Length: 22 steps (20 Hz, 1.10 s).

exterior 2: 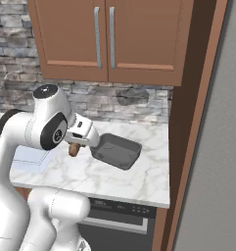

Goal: Take the onion and potato out of the freezer and place them in the tupperware container on the counter. Then put the tupperware containing the vegetables back in the freezer.

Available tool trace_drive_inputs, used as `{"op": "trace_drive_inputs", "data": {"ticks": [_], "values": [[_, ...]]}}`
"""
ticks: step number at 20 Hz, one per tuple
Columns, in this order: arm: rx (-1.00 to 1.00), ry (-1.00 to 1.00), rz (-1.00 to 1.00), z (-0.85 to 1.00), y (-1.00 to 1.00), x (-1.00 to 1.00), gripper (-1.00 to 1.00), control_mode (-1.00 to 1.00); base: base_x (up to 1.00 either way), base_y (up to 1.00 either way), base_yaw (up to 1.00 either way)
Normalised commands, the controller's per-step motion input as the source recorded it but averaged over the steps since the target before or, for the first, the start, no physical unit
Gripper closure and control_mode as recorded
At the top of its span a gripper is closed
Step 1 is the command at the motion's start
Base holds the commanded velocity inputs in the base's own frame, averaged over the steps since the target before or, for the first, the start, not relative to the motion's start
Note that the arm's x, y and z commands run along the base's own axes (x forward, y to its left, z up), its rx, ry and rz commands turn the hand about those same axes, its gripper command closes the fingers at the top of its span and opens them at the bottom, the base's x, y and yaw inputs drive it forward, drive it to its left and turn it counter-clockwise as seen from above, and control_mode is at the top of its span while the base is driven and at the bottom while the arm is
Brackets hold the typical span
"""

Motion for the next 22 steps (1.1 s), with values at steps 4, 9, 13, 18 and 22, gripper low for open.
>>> {"op": "trace_drive_inputs", "data": {"ticks": [4, 9, 13, 18, 22], "values": [[0.0, 0.04, 0.33, -0.57, -0.23, 0.93, 1.0, -1.0, 0.0, 0.0, 0.0], [0.0, 0.06, 0.32, -0.53, -0.09, 0.81, 1.0, -1.0, 0.0, 0.0, 0.0], [0.0, 0.14, 0.19, -0.46, -0.07, 0.67, 1.0, -1.0, 0.0, 0.0, 0.0], [0.0, 0.12, 0.09, -0.37, -0.17, 0.62, 1.0, -1.0, 0.0, 0.0, 0.0], [0.0, 0.03, 0.06, -0.16, -0.2, 0.44, 1.0, -1.0, 0.0, 0.0, 0.0]]}}
